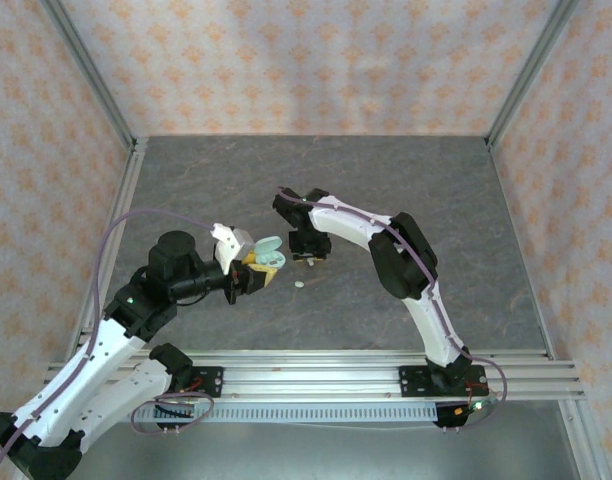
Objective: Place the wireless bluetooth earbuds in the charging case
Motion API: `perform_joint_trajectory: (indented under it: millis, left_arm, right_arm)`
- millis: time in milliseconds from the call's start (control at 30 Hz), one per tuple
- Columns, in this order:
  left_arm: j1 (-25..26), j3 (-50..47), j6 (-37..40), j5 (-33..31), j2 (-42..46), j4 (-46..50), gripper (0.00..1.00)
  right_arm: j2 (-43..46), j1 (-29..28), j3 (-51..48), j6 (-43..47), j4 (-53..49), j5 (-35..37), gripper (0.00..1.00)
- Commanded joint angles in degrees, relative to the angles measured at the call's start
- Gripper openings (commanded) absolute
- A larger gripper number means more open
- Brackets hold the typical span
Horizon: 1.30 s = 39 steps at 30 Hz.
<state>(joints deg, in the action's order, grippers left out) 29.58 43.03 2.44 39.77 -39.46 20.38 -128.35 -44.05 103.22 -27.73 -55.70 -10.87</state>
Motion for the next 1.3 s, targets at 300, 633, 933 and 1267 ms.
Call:
perform_joint_trajectory:
  millis: [300,633,933,1267]
  left_arm:
    - [-0.36,1.01,1.26,-1.45,1.54,1.27,0.00]
    - [-0.36,1.24,1.49,-1.55,2.11,2.12,0.00]
    - [-0.47,1.02,1.30,-1.62,2.90,2.21,0.00]
    - [-0.35,1.27,0.82,-1.16,3.08,1.86,0.00]
  right_arm:
    - [1.84,-0.59,2.75,0.76,-3.36,2.66,0.35]
    - [0.49,-1.43,3.63,1.32,-5.27,3.21,0.29]
    - [0.39,-1.74,1.99,2.13,-4.96,4.24,0.25]
    - [-1.67,-1.67,4.65,3.45,-5.90,5.71,0.23]
